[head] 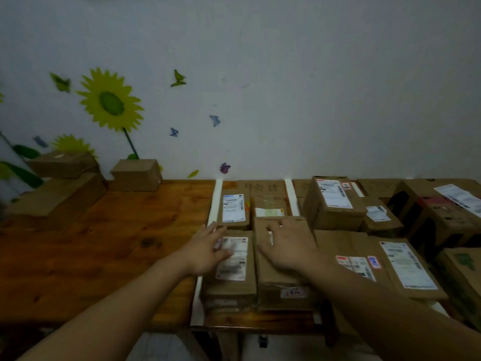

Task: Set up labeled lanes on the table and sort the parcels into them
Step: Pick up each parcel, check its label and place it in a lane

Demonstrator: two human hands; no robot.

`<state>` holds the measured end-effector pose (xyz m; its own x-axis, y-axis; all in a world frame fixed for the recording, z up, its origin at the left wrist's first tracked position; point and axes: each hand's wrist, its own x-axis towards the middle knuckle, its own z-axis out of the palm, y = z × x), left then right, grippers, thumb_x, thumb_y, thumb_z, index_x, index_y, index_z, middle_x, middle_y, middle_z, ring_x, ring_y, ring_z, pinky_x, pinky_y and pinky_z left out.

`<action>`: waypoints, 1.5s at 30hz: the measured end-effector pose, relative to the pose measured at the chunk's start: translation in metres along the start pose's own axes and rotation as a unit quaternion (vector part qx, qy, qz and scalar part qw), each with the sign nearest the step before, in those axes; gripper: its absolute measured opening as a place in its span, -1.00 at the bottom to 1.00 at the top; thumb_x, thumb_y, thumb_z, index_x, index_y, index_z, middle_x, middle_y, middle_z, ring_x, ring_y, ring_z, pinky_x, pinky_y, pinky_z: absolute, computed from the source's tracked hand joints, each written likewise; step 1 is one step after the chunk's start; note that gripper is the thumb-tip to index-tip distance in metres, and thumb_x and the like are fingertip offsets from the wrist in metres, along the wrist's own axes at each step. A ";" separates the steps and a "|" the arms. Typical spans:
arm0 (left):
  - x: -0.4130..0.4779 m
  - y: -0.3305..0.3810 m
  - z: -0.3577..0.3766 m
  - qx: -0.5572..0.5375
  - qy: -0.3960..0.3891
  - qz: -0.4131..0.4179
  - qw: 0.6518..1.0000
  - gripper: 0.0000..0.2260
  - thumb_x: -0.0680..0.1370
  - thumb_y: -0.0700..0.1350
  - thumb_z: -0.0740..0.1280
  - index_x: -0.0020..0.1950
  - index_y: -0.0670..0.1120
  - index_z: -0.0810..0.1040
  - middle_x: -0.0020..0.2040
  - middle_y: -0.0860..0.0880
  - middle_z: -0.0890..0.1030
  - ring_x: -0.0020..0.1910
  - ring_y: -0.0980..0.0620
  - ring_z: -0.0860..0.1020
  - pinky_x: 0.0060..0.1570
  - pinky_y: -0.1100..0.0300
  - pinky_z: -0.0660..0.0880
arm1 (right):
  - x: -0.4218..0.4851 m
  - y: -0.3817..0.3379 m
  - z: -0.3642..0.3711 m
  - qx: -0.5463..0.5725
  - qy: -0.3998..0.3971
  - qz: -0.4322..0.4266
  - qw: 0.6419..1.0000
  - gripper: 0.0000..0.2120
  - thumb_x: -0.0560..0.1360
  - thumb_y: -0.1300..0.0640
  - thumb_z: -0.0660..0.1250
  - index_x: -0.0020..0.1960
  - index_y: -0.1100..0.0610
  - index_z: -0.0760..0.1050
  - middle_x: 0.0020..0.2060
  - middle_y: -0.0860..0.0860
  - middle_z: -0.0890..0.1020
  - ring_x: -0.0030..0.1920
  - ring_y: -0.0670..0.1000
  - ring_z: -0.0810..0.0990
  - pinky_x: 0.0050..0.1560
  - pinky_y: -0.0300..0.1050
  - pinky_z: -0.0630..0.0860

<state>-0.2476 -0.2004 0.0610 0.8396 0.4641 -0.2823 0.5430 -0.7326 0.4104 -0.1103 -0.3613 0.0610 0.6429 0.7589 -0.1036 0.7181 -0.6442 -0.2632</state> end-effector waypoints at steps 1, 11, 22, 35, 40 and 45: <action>-0.004 -0.020 -0.010 0.003 0.007 -0.017 1.000 -0.37 0.56 0.19 0.21 0.54 0.11 0.00 0.57 -0.01 -0.08 0.54 -0.08 -0.11 0.49 0.00 -0.05 | 0.007 -0.016 0.000 -0.001 -0.005 -0.013 1.000 -0.44 0.52 -0.29 0.12 0.40 0.01 0.31 0.34 0.08 0.38 0.33 0.10 0.35 0.31 0.05 0.31; -0.075 -0.271 -0.126 -0.039 0.063 -0.166 0.983 -0.33 0.54 0.17 0.25 0.55 0.07 0.01 0.57 -0.05 -0.08 0.54 -0.12 -0.11 0.46 0.01 -0.02 | 0.084 -0.241 0.044 0.000 -0.093 -0.094 0.991 -0.42 0.54 -0.27 0.14 0.41 0.07 0.31 0.33 0.12 0.39 0.32 0.16 0.38 0.29 0.02 0.37; -0.086 -0.443 -0.221 -0.127 0.097 -0.233 0.959 -0.36 0.55 0.12 0.27 0.55 0.06 0.05 0.57 -0.04 -0.03 0.53 -0.12 -0.03 0.48 -0.05 0.06 | 0.169 -0.413 0.077 0.020 -0.132 -0.078 0.988 -0.42 0.55 -0.24 0.17 0.45 0.06 0.26 0.40 0.11 0.32 0.34 0.16 0.37 0.31 0.03 0.36; 0.040 -0.551 -0.331 -0.161 0.105 -0.247 0.950 -0.36 0.52 0.12 0.30 0.53 0.05 0.12 0.51 -0.06 0.22 0.45 -0.08 0.26 0.42 -0.09 0.22 | 0.367 -0.530 0.080 0.085 -0.137 -0.108 0.981 -0.37 0.54 -0.22 0.19 0.48 0.12 0.23 0.39 0.14 0.37 0.33 0.18 0.40 0.28 0.01 0.38; 0.090 -0.586 -0.370 -0.130 0.114 -0.227 0.958 -0.42 0.58 0.04 0.26 0.53 0.00 0.10 0.53 -0.08 0.15 0.47 -0.10 0.21 0.39 0.00 0.21 | 0.421 -0.571 0.084 0.093 -0.121 -0.091 0.984 -0.45 0.55 -0.16 0.19 0.44 0.11 0.28 0.34 0.16 0.43 0.30 0.15 0.43 0.24 -0.05 0.36; 0.147 -0.629 -0.400 -0.158 0.113 -0.180 0.964 -0.53 0.59 -0.08 0.25 0.49 -0.02 0.23 0.40 -0.12 0.38 0.23 -0.05 0.45 0.17 0.13 0.36 | 0.470 -0.607 0.099 0.121 -0.117 -0.038 0.985 -0.43 0.56 -0.17 0.19 0.46 0.10 0.25 0.38 0.17 0.37 0.33 0.15 0.40 0.23 -0.06 0.35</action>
<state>-0.4591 0.5282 0.1077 0.5583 0.7829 -0.2745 0.7484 -0.3323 0.5740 -0.2706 0.3954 0.0776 0.4904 0.8234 -0.2855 0.6595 -0.5648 -0.4961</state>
